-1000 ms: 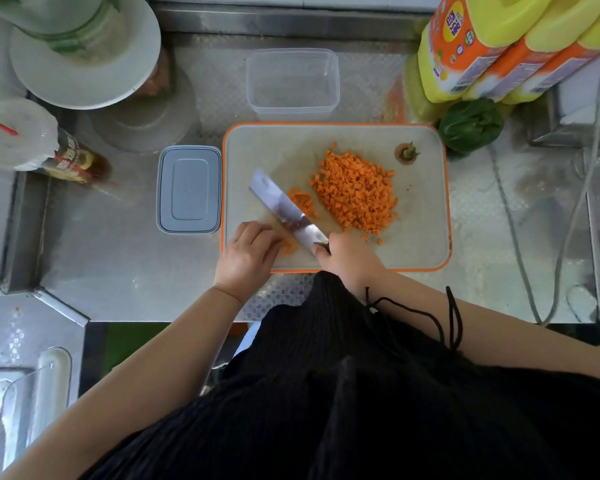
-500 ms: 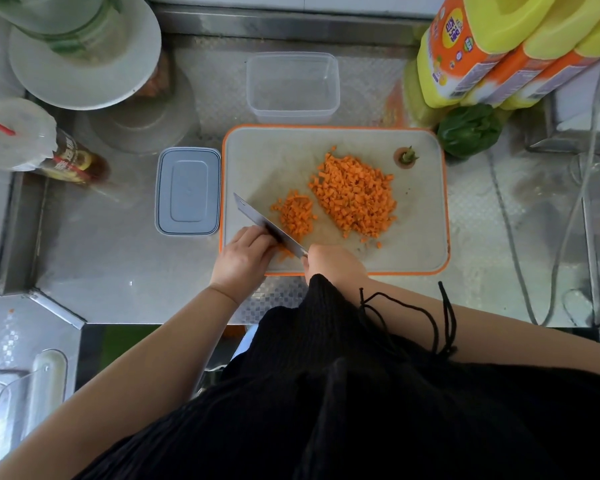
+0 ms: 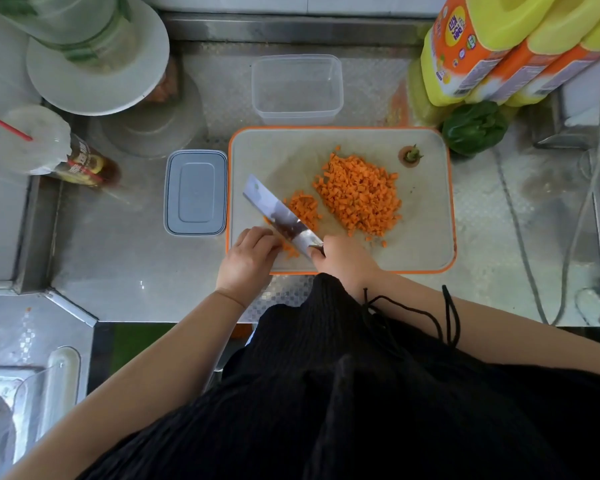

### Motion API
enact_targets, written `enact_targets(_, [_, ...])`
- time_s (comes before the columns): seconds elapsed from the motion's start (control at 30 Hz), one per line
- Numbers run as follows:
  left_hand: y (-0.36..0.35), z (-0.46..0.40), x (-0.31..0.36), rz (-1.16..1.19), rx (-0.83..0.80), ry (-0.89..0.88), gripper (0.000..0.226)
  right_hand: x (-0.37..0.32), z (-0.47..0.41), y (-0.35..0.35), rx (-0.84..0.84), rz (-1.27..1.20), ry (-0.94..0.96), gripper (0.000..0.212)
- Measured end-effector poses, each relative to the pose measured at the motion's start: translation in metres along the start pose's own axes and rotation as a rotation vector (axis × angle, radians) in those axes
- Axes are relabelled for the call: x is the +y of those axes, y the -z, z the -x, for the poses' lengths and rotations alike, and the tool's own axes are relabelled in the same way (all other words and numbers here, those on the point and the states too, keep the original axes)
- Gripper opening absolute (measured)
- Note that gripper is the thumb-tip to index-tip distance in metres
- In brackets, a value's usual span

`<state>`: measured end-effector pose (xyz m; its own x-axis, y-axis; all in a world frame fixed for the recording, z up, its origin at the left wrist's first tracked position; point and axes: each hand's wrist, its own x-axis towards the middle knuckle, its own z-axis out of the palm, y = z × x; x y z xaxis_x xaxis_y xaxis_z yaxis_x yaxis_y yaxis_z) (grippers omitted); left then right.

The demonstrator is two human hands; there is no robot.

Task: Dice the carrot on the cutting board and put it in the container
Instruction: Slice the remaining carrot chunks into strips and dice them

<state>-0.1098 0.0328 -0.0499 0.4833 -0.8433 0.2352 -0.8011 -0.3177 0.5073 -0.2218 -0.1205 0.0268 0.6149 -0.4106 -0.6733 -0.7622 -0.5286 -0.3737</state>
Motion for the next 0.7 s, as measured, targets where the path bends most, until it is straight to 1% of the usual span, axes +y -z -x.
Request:
enact_targets(0.1, [0.002, 0.001, 0.002, -0.009, -0.035, -0.001, 0.022, -0.008, 0.008, 0.002, -0.024, 0.107, 0.011, 0.04])
enact_targets(0.17, [0.003, 0.002, 0.002, -0.003, -0.038, 0.019, 0.023, -0.012, 0.011, 0.003, -0.035, 0.134, 0.032, 0.031])
enact_targets(0.27, [0.004, -0.001, 0.001, -0.004, -0.065, 0.04, 0.025, -0.012, 0.011, 0.001, -0.044, 0.152, 0.039, 0.022])
enact_targets(0.37, [0.004, 0.0, 0.0, 0.001, -0.086, 0.043, 0.026, -0.015, 0.008, -0.006, -0.039, 0.148, 0.003, 0.015])
enact_targets(0.47, [0.003, 0.0, -0.004, 0.007, -0.086, 0.032, 0.026, -0.021, 0.006, -0.012, -0.023, 0.146, -0.032, 0.011])
enact_targets(0.53, [0.002, -0.001, -0.005, -0.002, -0.081, 0.027, 0.026, -0.025, 0.005, -0.015, 0.009, 0.144, -0.042, 0.011])
enact_targets(0.63, [0.002, 0.0, -0.005, -0.022, -0.071, 0.0, 0.021, -0.022, -0.002, -0.015, 0.034, 0.1, -0.035, 0.017])
enact_targets(0.7, [0.003, -0.001, -0.006, -0.041, -0.076, -0.028, 0.013, -0.016, -0.007, -0.012, 0.014, -0.001, -0.017, 0.028])
